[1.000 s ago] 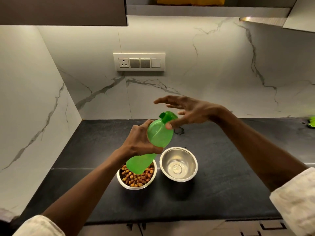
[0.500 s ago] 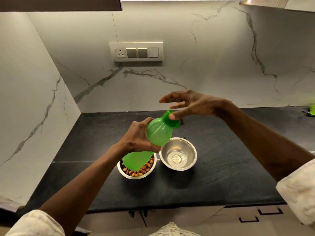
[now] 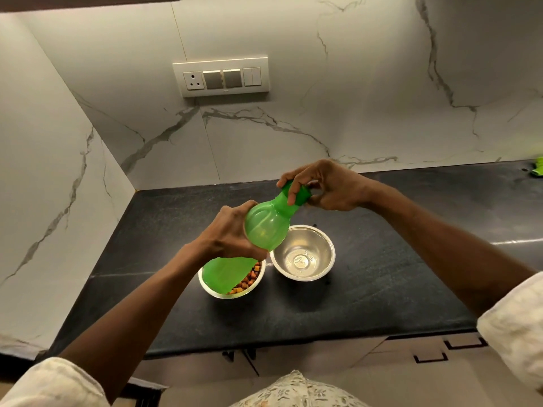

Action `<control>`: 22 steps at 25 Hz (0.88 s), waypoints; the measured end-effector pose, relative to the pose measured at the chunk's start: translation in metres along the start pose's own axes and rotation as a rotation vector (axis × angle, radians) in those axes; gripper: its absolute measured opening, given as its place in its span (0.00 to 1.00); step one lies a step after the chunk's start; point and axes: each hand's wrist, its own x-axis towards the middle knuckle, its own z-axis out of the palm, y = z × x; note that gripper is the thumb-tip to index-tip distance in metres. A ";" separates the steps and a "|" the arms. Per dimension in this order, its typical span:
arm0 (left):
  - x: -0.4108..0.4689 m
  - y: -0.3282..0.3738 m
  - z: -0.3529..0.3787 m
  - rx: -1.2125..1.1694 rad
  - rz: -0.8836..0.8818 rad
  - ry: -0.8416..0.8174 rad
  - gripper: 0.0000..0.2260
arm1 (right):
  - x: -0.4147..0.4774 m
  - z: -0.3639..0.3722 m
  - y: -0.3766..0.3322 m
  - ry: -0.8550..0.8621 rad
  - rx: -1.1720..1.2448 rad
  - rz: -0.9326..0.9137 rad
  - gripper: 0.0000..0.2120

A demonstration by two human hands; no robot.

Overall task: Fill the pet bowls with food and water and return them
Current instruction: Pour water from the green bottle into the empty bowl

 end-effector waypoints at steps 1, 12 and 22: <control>-0.001 -0.002 0.001 0.021 -0.008 -0.024 0.44 | -0.003 -0.003 0.007 0.048 0.035 0.006 0.18; 0.009 -0.008 0.020 0.479 -0.121 -0.260 0.46 | -0.037 0.003 0.064 0.140 0.175 0.165 0.23; 0.018 -0.010 0.031 0.599 -0.144 -0.328 0.46 | -0.044 0.007 0.079 0.137 0.147 0.192 0.23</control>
